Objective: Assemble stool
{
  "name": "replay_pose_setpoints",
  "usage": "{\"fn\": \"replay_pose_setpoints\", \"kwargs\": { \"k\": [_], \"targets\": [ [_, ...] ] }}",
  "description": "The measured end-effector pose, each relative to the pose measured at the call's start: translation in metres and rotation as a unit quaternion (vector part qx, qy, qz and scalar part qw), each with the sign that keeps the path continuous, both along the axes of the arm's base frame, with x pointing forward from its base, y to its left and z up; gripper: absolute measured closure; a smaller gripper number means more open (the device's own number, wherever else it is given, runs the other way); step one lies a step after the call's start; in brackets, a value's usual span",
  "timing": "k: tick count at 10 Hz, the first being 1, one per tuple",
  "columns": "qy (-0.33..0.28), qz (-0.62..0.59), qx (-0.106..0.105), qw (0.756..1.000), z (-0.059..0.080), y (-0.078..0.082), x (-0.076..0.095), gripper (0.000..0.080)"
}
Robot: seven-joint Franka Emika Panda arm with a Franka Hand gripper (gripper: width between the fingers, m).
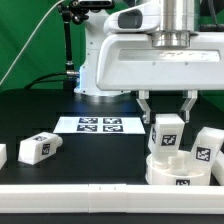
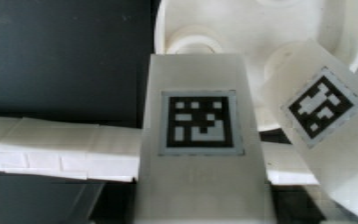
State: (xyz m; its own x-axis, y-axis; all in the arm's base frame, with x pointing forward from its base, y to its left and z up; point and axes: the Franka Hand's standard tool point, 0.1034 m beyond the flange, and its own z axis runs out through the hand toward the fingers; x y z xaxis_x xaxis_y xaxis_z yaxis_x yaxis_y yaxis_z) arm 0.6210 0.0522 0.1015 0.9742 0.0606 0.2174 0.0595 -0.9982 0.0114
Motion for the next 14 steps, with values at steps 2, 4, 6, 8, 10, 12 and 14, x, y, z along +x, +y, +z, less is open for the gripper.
{"fn": "replay_pose_setpoints", "kwargs": {
  "k": [2,4,6,8,10,12,14],
  "targets": [
    [0.001,0.0,-0.001,1.0,-0.003,0.0,-0.002,0.0461],
    [0.004,0.001,-0.001,1.0,-0.007,0.0,-0.005,0.0461],
    [-0.003,0.002,-0.002,1.0,-0.012,0.002,-0.009,0.0461],
    [-0.02,0.004,-0.004,1.0,-0.015,0.004,-0.011,0.0461],
    [-0.038,0.006,-0.005,0.999,-0.015,0.005,-0.01,0.0461],
    [-0.045,0.007,-0.005,0.999,-0.015,0.006,-0.009,0.0461],
    [-0.044,0.007,-0.006,0.999,-0.015,0.006,-0.009,0.0448]
  ]
}}
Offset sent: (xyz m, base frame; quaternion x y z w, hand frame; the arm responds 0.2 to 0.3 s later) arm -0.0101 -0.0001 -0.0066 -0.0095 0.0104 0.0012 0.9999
